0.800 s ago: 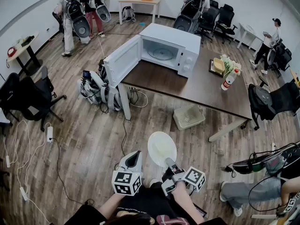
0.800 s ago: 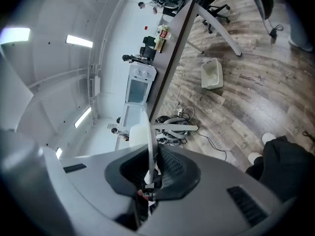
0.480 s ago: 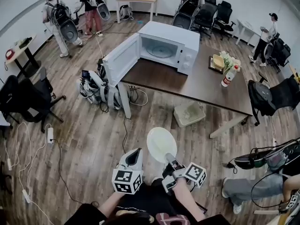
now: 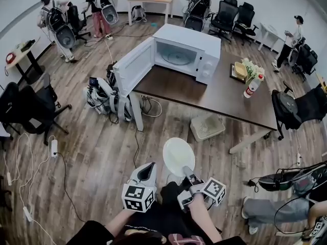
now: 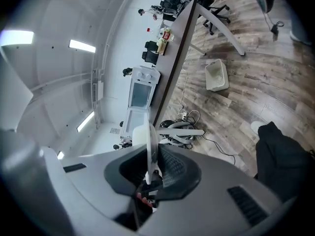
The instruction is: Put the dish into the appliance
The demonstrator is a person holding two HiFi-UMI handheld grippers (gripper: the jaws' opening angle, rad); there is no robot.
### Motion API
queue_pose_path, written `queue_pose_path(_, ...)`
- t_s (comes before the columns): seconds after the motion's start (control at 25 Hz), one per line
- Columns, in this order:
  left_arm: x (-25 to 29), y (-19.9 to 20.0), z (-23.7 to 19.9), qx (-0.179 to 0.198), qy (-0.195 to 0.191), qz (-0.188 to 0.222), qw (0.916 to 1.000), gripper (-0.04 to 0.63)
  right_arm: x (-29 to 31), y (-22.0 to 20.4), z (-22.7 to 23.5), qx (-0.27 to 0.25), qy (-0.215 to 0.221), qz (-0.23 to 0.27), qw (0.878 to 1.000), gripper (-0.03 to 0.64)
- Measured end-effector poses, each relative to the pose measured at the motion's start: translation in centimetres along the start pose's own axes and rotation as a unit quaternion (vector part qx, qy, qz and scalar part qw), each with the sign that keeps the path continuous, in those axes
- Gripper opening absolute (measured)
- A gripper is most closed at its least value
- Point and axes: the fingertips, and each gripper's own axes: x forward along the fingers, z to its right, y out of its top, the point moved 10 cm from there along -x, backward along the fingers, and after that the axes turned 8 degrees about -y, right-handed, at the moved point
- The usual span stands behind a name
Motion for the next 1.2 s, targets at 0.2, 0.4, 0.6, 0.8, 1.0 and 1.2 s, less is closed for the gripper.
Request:
queue_pose_path(0.2,2.8,0.2,-1.7,-0.009,0.017,-0.008,0.9998,0.002,2.2,3.2,0.0,0.000,-0.006,-0.003,1.000,0.049)
queue_pose_path(0.4,6.5,2.2,-3.4,-0.023,0.040,0.000,0.9989,0.002,6.1,7.1,-0.8,0.012,-0.007,-0.021,1.000,0.048)
queue_pose_path(0.6,10.9,3.9,-4.2,-0.027,0.032,0.009,0.9991,0.002,9.6,11.1,-2.3,0.000,-0.011,-0.034,0.999,0.049)
queue_pose_path(0.8,14.8,5.6,-5.3,-0.027,0.029,0.016,0.9991,0.002,12.9,14.5,-3.4,-0.002,-0.018,-0.039,0.999,0.051)
queue_pose_path(1.0,18.0,6.5,-6.7,-0.042,0.050,0.004,0.9979,0.002,15.4,17.1,-3.9,-0.002,-0.024,-0.062,0.998,0.051)
queue_pose_path(1.2,21.6,7.3,-7.4,-0.046,0.066,0.002,0.9967,0.002,17.6,20.2,-4.5,-0.018,-0.032,-0.074,0.997,0.051)
